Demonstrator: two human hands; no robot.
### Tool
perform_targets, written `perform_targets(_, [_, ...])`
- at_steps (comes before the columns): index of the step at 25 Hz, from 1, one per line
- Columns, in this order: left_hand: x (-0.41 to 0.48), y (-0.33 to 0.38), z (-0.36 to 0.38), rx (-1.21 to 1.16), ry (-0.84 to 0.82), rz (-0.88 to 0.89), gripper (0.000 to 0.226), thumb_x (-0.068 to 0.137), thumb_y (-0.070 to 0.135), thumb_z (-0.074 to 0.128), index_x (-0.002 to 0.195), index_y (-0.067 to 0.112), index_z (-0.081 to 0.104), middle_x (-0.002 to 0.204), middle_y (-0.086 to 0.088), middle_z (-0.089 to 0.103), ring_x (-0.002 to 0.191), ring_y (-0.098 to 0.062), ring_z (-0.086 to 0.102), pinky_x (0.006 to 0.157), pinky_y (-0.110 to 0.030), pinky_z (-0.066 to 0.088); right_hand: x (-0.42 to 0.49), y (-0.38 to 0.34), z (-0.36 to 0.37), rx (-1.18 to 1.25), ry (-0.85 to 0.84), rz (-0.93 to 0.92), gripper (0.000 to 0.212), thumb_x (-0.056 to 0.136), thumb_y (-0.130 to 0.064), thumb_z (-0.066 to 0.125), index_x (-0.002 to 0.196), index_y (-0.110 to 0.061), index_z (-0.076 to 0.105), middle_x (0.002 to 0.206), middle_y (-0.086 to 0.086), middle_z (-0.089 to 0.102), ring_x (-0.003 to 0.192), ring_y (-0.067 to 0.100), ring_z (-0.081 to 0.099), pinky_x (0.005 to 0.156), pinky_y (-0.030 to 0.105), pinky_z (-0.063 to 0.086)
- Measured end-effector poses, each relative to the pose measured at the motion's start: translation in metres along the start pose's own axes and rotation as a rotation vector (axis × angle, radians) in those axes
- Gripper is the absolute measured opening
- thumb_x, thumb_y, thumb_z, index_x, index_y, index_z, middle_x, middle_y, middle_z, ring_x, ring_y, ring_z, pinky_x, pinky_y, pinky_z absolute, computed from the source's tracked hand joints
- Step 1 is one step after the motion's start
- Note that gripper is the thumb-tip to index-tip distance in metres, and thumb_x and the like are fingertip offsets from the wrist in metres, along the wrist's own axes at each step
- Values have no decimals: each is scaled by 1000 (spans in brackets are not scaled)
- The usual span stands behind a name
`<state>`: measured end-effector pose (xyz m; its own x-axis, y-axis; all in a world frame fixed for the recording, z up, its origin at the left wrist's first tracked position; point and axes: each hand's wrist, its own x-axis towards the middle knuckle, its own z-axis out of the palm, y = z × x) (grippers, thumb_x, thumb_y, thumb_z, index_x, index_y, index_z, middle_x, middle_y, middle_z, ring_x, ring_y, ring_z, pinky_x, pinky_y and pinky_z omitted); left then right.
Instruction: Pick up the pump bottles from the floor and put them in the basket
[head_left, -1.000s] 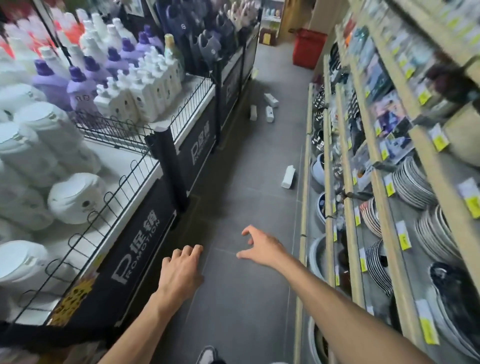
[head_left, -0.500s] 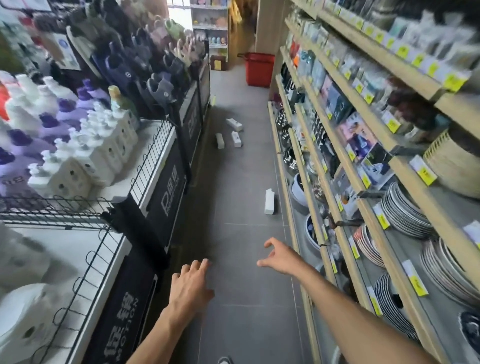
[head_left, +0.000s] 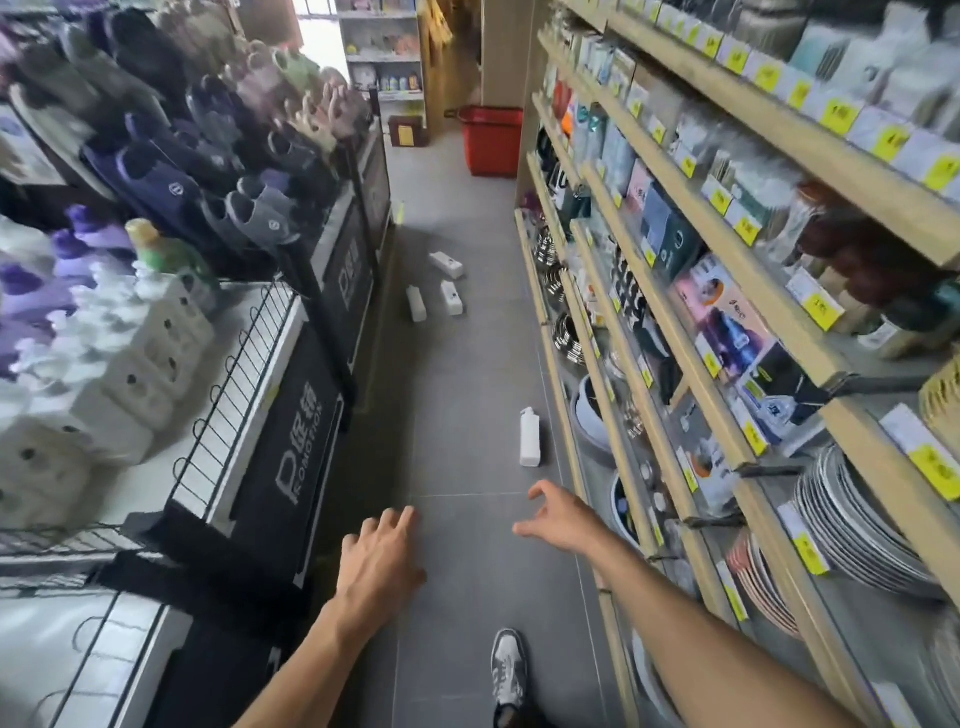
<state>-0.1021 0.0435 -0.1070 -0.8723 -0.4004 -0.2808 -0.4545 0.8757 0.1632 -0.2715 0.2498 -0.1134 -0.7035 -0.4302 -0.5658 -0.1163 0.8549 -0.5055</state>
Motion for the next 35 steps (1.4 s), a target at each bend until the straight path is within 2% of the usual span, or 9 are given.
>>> perform_targets(8, [120,28,-37,-9,-36,-80,69,82,41,68,143,32,36,137,4,48,124,-22,48,97,-40,42,104,-10,-93,-59,12,-7,62,73,-52,74,125,-33,48,112,-6,63,101,19,62,87,36,51])
perform_targets(16, [212,35,-59,-28,-50,-114,68,83,41,67,143,32,35,135,4,48,123,-22,48,96,-40,41,194,-22,-142,-42,-16,39,61,62,-56,72,114,-36,48,102,-9,66,93,17,65,86,37,53])
perform_targets(23, [302,18,-69,-46,-116,-82,71,82,43,67,144,34,34,135,6,48,124,-20,47,96,-39,40,260,-50,-168,-64,-15,76,57,69,-57,74,117,-36,51,114,-5,65,97,18,64,88,37,52])
perform_targets(26, [348,6,-82,-44,-115,-55,64,83,43,64,140,34,36,134,5,49,123,-22,49,94,-40,40,283,-68,-181,-133,13,108,57,76,-49,76,125,-31,52,123,-5,63,105,20,62,89,37,52])
perform_targets(29, [394,-2,-100,-29,-117,-24,66,82,44,65,140,33,36,134,5,49,124,-23,49,95,-40,40,305,-80,-195,-201,58,124,63,78,-41,80,131,-27,51,132,-3,59,113,20,61,92,38,52])
perform_targets(35, [489,-13,-128,-3,-133,29,70,82,38,69,142,29,36,135,2,49,125,-25,46,96,-42,39,363,-94,-222,-252,62,164,67,73,-40,88,129,-27,54,129,-3,61,109,20,62,91,40,54])
